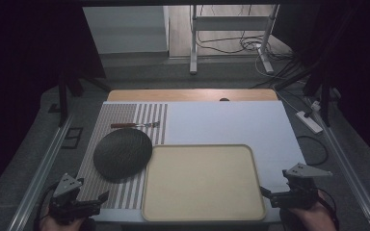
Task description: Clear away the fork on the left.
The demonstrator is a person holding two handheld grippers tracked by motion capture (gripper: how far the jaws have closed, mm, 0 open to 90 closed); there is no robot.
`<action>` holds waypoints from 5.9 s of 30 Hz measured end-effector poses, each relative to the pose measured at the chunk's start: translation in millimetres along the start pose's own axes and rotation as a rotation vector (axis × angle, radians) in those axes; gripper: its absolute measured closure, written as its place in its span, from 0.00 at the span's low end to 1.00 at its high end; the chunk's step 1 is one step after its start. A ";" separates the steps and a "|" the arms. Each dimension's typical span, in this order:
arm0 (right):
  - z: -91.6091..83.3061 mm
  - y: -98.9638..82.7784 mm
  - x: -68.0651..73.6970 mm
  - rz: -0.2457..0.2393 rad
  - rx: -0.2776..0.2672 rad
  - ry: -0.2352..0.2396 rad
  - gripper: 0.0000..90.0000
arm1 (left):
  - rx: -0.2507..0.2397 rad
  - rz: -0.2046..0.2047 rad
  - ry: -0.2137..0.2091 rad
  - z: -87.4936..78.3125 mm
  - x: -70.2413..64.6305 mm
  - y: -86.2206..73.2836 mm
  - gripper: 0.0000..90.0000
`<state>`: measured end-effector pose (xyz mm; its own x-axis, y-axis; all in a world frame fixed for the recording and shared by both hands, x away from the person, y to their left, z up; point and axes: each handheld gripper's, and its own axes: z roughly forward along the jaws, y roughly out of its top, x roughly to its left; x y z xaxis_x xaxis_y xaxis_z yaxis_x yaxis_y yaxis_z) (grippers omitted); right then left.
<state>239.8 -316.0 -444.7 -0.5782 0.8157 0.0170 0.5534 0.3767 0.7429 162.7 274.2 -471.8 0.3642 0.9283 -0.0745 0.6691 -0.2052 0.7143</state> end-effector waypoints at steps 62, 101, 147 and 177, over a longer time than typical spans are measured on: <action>2.7 0.6 1.1 -0.014 0.028 0.023 0.01 | 0.018 0.060 -0.125 21.7 1.6 25.3 0.00; 3.3 0.9 1.4 -0.017 0.037 0.022 0.01 | 0.113 0.043 -0.136 75.3 28.3 83.1 0.00; 3.9 1.0 0.8 -0.012 0.040 0.026 0.01 | 0.119 0.066 -0.141 157.9 57.5 155.8 0.00; 3.6 0.8 0.7 -0.015 0.037 0.030 0.01 | 0.189 0.074 -0.137 216.6 78.4 186.1 0.99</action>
<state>242.0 -313.6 -446.5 -0.6044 0.7962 0.0265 0.5659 0.4056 0.7178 456.1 241.7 -495.3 0.4927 0.8605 -0.1297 0.7421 -0.3376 0.5791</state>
